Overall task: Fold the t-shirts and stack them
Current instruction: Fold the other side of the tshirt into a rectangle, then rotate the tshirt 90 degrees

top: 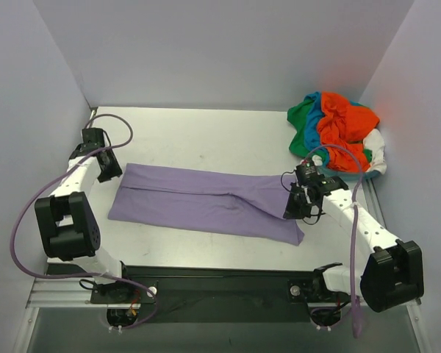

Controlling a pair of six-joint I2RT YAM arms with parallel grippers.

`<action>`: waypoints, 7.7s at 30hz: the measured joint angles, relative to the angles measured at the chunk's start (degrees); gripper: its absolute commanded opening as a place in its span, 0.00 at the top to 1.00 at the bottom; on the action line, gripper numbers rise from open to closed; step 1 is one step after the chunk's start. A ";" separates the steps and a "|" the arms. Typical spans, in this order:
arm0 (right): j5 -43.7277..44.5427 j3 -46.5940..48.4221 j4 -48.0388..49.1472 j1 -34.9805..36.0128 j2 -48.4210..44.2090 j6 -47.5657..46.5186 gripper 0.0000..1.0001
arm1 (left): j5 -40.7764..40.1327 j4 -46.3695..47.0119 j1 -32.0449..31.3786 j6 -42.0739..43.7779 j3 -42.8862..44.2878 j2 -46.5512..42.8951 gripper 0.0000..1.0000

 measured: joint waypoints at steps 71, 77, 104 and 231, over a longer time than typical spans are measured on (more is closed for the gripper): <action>-7.02 29.64 9.11 10.69 39.54 -10.49 1.00 | 6.05 1.18 -7.28 -6.21 2.34 9.40 0.56; -6.54 28.09 8.81 12.59 37.11 -9.49 1.00 | 6.38 1.29 -7.26 -6.01 0.55 8.81 0.56; -6.25 27.08 5.20 21.55 36.79 -7.78 0.74 | 8.07 1.66 -7.26 -5.33 -4.94 2.12 0.56; -4.26 52.35 -5.31 2.25 57.24 -6.45 0.58 | 13.53 2.69 -16.59 -13.22 -10.34 -2.69 0.55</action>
